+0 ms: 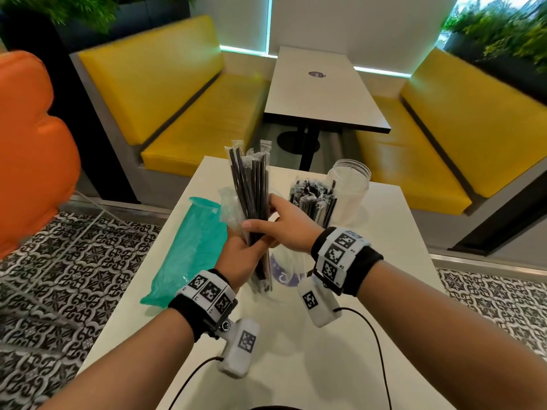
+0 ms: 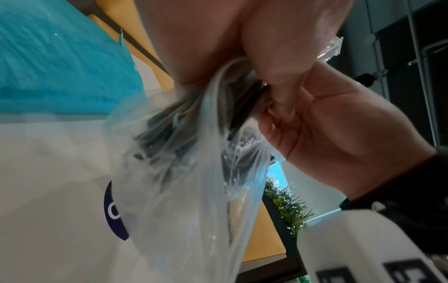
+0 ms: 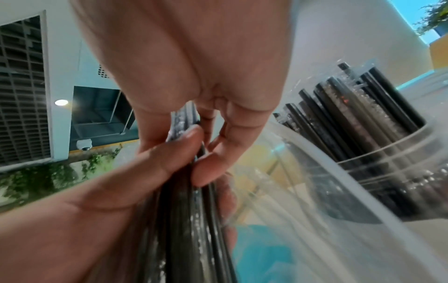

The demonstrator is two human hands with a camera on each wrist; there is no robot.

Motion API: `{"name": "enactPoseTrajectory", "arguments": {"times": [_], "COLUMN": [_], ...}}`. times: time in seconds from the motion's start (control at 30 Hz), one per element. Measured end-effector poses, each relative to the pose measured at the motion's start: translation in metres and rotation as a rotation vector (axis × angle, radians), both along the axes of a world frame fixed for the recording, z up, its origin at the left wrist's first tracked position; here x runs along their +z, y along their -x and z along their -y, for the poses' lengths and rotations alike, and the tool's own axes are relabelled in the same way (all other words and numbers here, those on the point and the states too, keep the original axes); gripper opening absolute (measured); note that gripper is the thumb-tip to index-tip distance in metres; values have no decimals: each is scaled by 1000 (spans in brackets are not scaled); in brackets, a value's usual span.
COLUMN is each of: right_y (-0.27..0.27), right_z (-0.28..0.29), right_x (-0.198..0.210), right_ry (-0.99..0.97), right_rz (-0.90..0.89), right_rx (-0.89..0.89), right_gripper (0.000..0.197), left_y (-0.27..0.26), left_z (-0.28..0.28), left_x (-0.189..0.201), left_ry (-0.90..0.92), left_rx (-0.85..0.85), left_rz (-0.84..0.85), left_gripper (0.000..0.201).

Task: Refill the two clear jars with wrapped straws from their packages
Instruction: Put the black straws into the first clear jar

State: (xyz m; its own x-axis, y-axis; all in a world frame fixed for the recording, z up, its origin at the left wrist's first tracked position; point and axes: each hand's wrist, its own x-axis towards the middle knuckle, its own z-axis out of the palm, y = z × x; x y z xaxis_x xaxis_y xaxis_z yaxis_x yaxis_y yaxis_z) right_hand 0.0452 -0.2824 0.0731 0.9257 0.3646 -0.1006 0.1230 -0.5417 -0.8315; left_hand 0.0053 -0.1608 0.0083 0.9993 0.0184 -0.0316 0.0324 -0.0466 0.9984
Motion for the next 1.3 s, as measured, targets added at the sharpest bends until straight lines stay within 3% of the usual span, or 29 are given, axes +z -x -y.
{"name": "enactPoseTrajectory", "arguments": {"times": [0.03,0.1,0.13,0.3,0.5,0.6,0.77,0.97,1.1,1.3], "right_y": [0,1,0,-5,-5,-4,-6,-6,-9,-14], "right_z": [1,4,5,11,13,15,20,24,34,62], "right_x": [0,1,1,-4,-2,-1,0,1,7,33], "right_ry": [-52,-166,-204,-326,-308,-250,-291,-389,-372,-430], "right_rz": [-42,-123,-152,-234,-271,-231,-230,-130,-121,-2], "right_rx": [-9,-18,-22,-62,-66,-27,-36,-149,-211,-253], "right_gripper": [43,33,32,33,33,31,33,3,29,31], "left_y": [-1,0,0,-5,-5,-2,-2,-6,-7,-9], "left_z": [0,-1,0,0,0,5,7,9,9,9], "left_x": [0,-3,-2,-5,-5,-2,1,0,-7,-13], "left_ry": [-1,13,45,134,175,164,219,303,271,218], "left_rx": [29,53,51,59,46,47,-1,68,119,135], "left_rz": [16,50,60,54,8,-1,7,-55,-98,-131], "left_gripper": [12,56,66,87,69,43,22,11,11,31]}}
